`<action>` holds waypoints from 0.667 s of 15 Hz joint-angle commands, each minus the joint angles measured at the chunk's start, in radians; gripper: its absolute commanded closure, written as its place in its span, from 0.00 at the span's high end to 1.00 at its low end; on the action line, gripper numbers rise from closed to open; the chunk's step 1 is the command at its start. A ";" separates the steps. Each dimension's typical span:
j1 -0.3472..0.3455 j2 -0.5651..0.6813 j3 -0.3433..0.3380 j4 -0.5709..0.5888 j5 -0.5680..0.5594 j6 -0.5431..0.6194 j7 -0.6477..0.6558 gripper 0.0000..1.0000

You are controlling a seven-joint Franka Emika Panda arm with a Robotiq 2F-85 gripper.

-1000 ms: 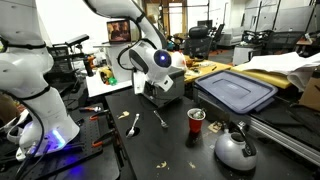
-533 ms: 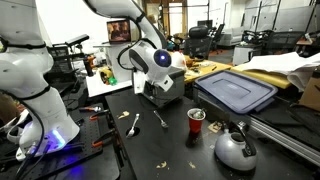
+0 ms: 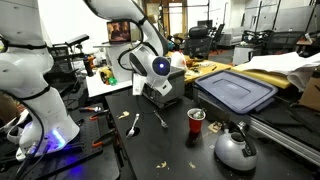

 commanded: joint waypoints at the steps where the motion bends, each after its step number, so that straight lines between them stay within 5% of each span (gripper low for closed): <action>1: 0.013 0.035 0.006 0.037 0.098 -0.055 0.019 0.07; 2: 0.012 0.038 0.003 0.036 0.105 -0.063 0.017 0.14; 3: 0.013 0.039 0.001 0.035 0.109 -0.066 0.018 0.53; 6: 0.053 0.030 -0.004 0.022 0.077 0.019 0.045 0.67; 10: 0.106 -0.012 -0.012 0.007 -0.070 0.170 0.077 0.99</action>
